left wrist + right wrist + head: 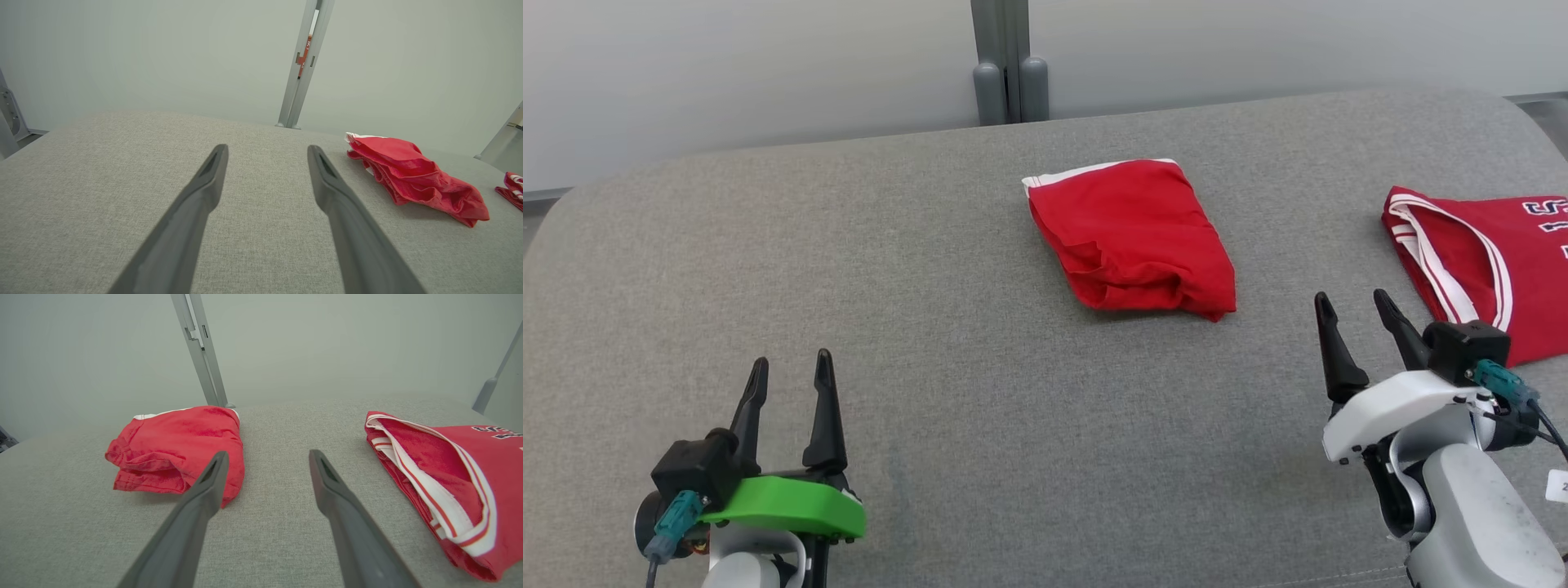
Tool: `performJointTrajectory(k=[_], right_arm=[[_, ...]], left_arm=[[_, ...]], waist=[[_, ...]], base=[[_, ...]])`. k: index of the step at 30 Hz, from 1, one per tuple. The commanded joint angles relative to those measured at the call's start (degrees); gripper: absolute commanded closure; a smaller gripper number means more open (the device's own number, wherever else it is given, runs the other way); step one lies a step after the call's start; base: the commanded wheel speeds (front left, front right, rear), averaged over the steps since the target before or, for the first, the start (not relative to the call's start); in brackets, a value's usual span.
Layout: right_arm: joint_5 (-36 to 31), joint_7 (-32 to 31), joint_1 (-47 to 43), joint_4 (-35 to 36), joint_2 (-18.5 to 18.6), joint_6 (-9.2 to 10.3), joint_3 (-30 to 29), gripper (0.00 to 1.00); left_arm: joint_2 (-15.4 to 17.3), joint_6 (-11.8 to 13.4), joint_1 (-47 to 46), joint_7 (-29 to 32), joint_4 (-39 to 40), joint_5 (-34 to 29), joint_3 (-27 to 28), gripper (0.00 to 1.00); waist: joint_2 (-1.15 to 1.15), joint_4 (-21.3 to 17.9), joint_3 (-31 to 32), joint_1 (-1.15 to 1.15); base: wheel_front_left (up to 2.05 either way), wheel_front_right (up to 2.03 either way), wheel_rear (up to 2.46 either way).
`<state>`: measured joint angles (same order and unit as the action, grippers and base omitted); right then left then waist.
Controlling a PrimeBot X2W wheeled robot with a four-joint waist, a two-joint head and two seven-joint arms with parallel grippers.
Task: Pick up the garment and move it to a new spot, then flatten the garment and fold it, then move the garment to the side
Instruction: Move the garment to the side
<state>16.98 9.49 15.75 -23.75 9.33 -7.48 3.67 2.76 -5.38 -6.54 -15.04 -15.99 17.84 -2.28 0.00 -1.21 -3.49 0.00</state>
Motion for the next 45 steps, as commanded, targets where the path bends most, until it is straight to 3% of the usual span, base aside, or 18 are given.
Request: performJointTrajectory(k=[1, 5, 11, 19, 28, 35, 36, 37, 38, 45], right_arm=[[0.4, -1.7, 1.8, 0.3, 0.2, -0.02, 0.3, 0.00], [1.5, -7.0, 5.2, -0.2, 1.5, -0.02, 0.2, 0.00], [5.5, -21.5, 13.7, -3.7, 2.2, -0.02, -1.4, 0.00], [3.8, -33.6, 24.3, -11.7, 3.8, -0.02, -4.4, 0.00], [0.4, -39.6, 32.2, -19.4, 4.6, -0.02, -7.7, 0.00], [-1.0, -44.4, 31.7, -24.5, 3.4, -0.03, -5.8, 0.00], [-1.3, -45.0, 31.2, -24.8, 3.5, -0.04, -5.0, 0.29], [-1.5, -45.4, 30.9, -24.6, 3.7, -0.04, -4.0, 0.76], [-1.6, -45.7, 30.7, -24.4, 4.0, -0.04, -3.3, 1.00], [-1.1, -47.9, 31.2, -18.9, 8.0, 0.03, 5.0, 1.00]], left_arm=[[0.3, -0.2, -0.4, -0.2, 0.2, -0.1, -0.3, 0.00], [0.3, -0.3, -1.1, -0.2, 0.8, 0.0, -0.8, 0.00], [0.3, -0.7, -2.9, -0.2, 2.1, 0.2, -2.2, 0.00], [0.3, -1.0, -5.0, -0.2, 4.2, 1.5, -4.3, 0.00], [0.2, -0.1, -6.7, -0.2, 6.8, 3.6, -6.1, 0.00], [0.2, 0.6, -7.7, -0.2, 7.5, 4.1, -7.3, 0.00], [0.2, 0.7, -7.8, -0.2, 7.5, 4.1, -7.3, 0.00], [0.2, 0.8, -7.7, -0.2, 7.5, 4.1, -7.2, 0.00], [0.2, 0.8, -7.6, -0.2, 7.5, 4.0, -7.1, 0.00], [0.2, 0.8, -6.3, -0.2, 7.9, 3.8, -5.8, 0.00]], waist=[[0.00, 0.4, -0.8, 0.00], [0.00, 1.5, -2.3, 0.00], [0.00, 5.0, -6.4, 0.00], [0.00, 10.8, -12.1, 0.00], [0.00, 14.8, -16.8, 0.00], [0.00, 15.8, -18.1, 0.00], [0.00, 15.7, -18.0, 0.00], [0.00, 15.5, -17.8, 0.00], [0.00, 15.3, -17.7, 0.00], [0.00, 11.4, -16.0, 0.00]], base=[[0.00, 0.00, 0.00], [0.00, 0.00, 0.00], [0.00, 0.00, 0.00], [0.00, 0.00, 0.00], [0.00, 0.00, 0.00], [0.00, 0.00, 0.00], [0.00, 0.00, 0.00], [0.00, 0.00, 0.00], [0.00, 0.00, 0.00], [0.00, 0.00, 0.00]])
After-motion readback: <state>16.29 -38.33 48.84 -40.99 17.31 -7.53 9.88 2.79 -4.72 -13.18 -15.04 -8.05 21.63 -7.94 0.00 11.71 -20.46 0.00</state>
